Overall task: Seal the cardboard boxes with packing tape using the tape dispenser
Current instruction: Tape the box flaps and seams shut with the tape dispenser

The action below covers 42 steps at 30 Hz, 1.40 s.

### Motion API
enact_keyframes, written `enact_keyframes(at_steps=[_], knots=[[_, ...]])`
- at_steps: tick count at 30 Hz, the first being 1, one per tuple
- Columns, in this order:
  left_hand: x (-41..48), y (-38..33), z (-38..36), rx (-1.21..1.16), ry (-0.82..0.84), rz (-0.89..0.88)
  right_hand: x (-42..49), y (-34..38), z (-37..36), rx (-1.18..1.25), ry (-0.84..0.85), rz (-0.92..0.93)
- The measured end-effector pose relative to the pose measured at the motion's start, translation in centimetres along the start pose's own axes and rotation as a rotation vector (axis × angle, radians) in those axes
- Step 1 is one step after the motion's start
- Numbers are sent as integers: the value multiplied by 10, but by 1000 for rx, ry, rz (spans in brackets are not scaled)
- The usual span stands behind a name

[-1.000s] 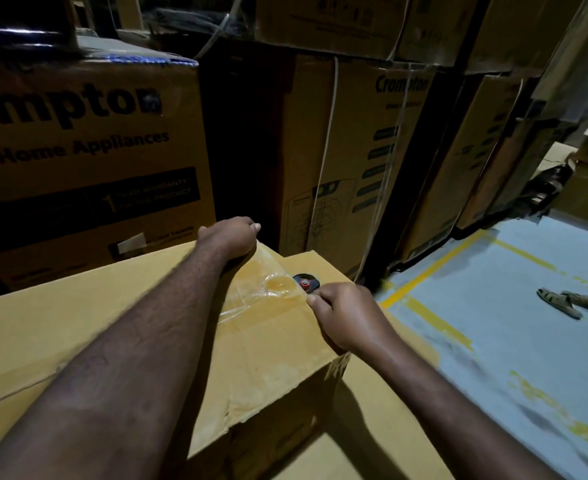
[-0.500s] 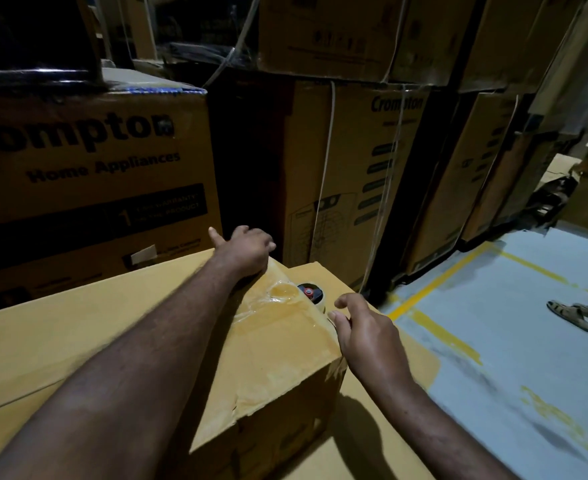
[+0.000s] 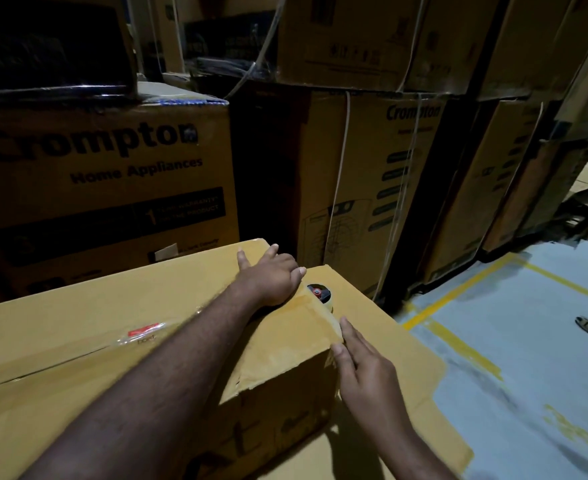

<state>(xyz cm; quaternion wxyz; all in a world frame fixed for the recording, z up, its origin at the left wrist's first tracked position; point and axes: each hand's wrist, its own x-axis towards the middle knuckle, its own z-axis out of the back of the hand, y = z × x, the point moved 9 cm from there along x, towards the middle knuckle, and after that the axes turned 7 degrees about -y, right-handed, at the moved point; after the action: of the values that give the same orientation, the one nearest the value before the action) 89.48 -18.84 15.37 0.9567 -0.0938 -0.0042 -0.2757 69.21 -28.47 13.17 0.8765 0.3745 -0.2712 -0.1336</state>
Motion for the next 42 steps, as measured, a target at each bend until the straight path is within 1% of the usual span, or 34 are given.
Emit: enact_keyframes(at_steps=[4, 6, 10, 13, 16, 20, 24, 26, 30, 33, 35, 38, 40, 42], knots=[[-9, -6, 0, 100, 3, 65, -5, 0, -4, 25, 73, -39], [-19, -13, 3, 127, 18, 66, -4, 2, -7, 10, 91, -45], [-67, -16, 1, 40, 113, -21, -1, 5, -9, 12, 69, -40], [-106, 7, 4, 49, 141, -10, 3, 2, -8, 60, 28, -63], [-142, 36, 10, 68, 126, 67, 5, 4, -8, 58, 8, -29], [-191, 86, 24, 41, 44, 248, 12, 5, -11, 84, 58, -11], [-233, 124, 35, 28, -81, 427, 15, 12, -13, 165, 70, -32], [-240, 127, 35, 36, -110, 471, 20, 15, -17, 195, 69, -28], [-237, 119, 38, 16, -115, 523, 46, 19, -30, 246, 85, -1], [-246, 120, 45, -37, -77, 554, 63, 21, -43, 258, 123, 18], [-264, 135, 49, -68, -56, 627, 68, 23, -49, 209, 123, 60], [-294, 156, 54, 10, -87, 740, 71, 25, -60, 184, 131, 68], [-304, 156, 52, 46, -106, 755, 73, 29, -66, 215, 150, 65], [-307, 151, 52, 77, -112, 764, 75, 37, -71, 184, 177, 78]])
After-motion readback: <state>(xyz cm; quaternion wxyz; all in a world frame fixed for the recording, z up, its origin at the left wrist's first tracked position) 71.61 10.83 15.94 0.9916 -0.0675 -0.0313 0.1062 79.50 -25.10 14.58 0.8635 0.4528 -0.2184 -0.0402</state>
